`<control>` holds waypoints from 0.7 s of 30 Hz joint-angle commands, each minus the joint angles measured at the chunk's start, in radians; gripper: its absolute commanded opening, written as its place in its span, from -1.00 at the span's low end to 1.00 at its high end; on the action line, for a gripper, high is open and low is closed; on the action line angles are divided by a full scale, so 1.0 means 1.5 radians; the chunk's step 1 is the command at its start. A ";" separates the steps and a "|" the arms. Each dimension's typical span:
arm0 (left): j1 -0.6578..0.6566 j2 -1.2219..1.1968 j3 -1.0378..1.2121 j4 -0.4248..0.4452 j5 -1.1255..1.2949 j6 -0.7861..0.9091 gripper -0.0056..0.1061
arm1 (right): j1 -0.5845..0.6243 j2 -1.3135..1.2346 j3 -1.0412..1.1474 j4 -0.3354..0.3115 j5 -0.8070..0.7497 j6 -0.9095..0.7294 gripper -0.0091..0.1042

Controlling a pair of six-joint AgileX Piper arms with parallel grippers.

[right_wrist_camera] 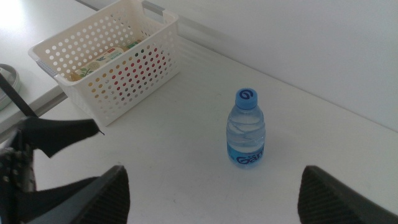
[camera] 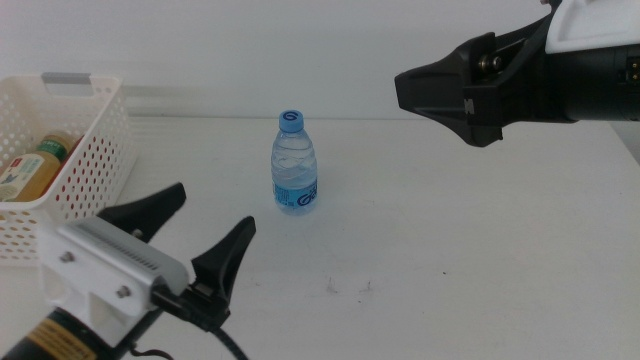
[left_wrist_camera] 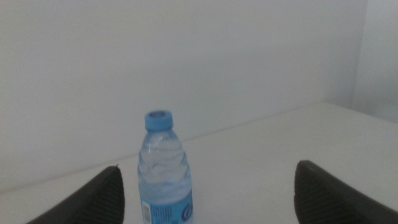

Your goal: Use arms to grab the bottles and put them into the dustbin to the left of the table.

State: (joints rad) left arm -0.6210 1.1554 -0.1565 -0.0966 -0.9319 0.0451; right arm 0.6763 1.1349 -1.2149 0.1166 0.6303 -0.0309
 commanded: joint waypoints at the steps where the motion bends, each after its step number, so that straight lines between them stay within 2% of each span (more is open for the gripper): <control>1: -0.005 0.038 0.004 -0.006 -0.060 -0.023 0.77 | 0.002 -0.002 -0.003 -0.002 0.000 -0.002 0.79; 6: -0.005 0.098 -0.016 -0.008 -0.034 -0.070 0.77 | 0.002 -0.002 -0.003 -0.002 0.000 -0.002 0.79; 10: 0.007 0.172 -0.047 -0.011 -0.065 -0.054 0.77 | 0.002 -0.002 -0.003 -0.002 0.000 -0.002 0.79; 16: 0.061 0.313 -0.155 0.057 -0.069 -0.068 0.77 | 0.002 -0.002 -0.003 -0.002 0.000 -0.002 0.79; 21: 0.070 0.417 -0.242 0.047 -0.069 -0.069 0.77 | 0.002 -0.002 -0.003 -0.002 0.000 -0.002 0.79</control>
State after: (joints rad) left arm -0.5199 1.7473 -0.4884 -0.0231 -1.0191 -0.0445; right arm 0.6763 1.1365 -1.2149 0.1166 0.6303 -0.0309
